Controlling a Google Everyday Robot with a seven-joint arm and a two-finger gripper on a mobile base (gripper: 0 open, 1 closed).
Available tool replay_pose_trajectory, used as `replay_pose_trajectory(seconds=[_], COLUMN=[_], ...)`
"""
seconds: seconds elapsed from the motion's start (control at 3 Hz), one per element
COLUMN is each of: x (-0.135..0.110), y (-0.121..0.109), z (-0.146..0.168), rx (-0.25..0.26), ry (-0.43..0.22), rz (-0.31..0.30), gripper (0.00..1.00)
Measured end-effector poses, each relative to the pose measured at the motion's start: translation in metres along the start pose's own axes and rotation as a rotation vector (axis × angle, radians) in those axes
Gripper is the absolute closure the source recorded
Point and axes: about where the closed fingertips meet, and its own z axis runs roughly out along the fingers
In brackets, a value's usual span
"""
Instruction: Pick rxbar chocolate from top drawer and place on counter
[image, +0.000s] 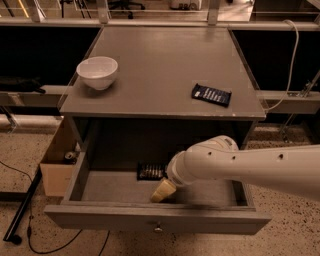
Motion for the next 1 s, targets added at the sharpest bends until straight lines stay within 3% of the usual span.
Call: replay_pose_trajectory(seconds=[1.0], x=[0.001], y=[-0.008], z=[0.020], rx=[0.013], ry=[0.028], rz=[-0.113], gripper=[0.00])
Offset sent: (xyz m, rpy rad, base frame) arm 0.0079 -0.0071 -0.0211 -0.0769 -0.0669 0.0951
